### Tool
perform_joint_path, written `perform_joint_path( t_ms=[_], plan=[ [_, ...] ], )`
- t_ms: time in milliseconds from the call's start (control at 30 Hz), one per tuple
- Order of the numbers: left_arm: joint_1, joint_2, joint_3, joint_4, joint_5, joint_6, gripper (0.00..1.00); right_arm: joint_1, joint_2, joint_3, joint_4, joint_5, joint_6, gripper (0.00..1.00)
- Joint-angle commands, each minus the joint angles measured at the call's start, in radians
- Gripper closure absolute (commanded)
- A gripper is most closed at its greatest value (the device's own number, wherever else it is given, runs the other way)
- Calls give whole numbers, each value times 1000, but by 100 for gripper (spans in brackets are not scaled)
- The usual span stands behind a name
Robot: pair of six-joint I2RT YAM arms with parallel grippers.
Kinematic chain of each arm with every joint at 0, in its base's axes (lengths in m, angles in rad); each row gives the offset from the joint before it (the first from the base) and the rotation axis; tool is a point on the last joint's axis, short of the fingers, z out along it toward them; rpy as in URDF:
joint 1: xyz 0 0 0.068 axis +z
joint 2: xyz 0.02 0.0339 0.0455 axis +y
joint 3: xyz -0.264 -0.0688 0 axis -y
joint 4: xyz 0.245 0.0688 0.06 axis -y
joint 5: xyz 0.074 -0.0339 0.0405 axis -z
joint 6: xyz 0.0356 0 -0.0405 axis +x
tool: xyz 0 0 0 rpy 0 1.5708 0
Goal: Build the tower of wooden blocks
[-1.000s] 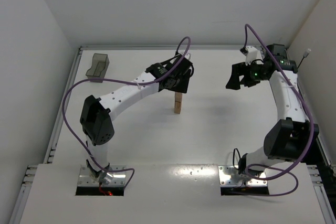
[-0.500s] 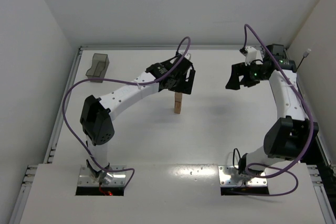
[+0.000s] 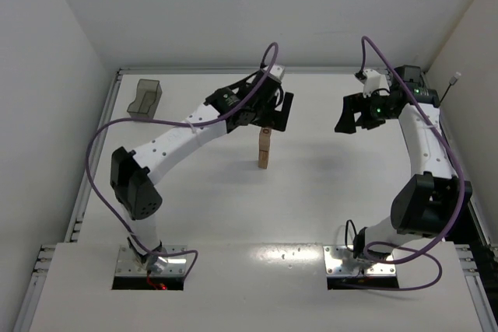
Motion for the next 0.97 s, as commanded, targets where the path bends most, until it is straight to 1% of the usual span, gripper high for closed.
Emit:
perform_joint_path(
  t_ms=[0, 33, 67, 167, 233, 300, 333, 367, 433, 467, 500, 567, 600, 633, 667, 800, 900, 933],
  plan=[
    [-5, -129, 75, 59, -68, 86, 0, 11, -13, 41, 7, 2, -20, 14],
    [-5, -146, 75, 71, -96, 101, 0, 20, -23, 41, 7, 14, -20, 14],
    [-5, -167, 75, 81, -152, 133, 0, 20, -34, 41, 7, 14, -20, 14],
    [23, -279, -42, 161, -200, 219, 0, 31, -45, 21, 16, 24, -30, 14],
    [44, -317, -94, 161, -200, 253, 0, 43, -45, 9, 16, 24, -40, 14],
    [92, -364, -183, 134, -200, 268, 0, 52, -57, -5, 27, 24, -49, 14],
    [113, -380, -219, 125, -174, 282, 0, 63, -57, -22, 43, 24, -50, 14],
    [151, -425, -308, 124, -174, 282, 0, 72, -69, -33, 57, 24, -50, 14],
    [184, -480, -406, 178, -183, 282, 0, 72, -97, -85, 118, 34, -50, 14],
    [196, -506, -500, 202, -206, 282, 0, 83, -108, -106, 141, 34, -37, 14],
    [210, -547, -537, 215, -218, 282, 0, 83, -120, -161, 166, 34, -37, 14],
    [210, -580, -609, 261, -254, 270, 0, 83, -151, -215, 227, 25, -37, 14],
    [210, -592, -676, 270, -254, 270, 0, 83, -160, -268, 247, 16, -28, 14],
    [219, -613, -707, 279, -254, 261, 0, 92, -160, -290, 276, 16, -28, 14],
    [228, -629, -776, 316, -254, 261, 0, 92, -174, -324, 287, 16, -28, 14],
    [259, -678, -881, 367, -240, 261, 0, 92, -192, -335, 287, 25, -28, 14],
    [308, -678, -901, 396, -200, 261, 0, 92, -192, -335, 278, 34, -28, 14],
    [308, -678, -901, 396, -185, 261, 0, 92, -201, -335, 278, 34, -28, 14]
  ],
)
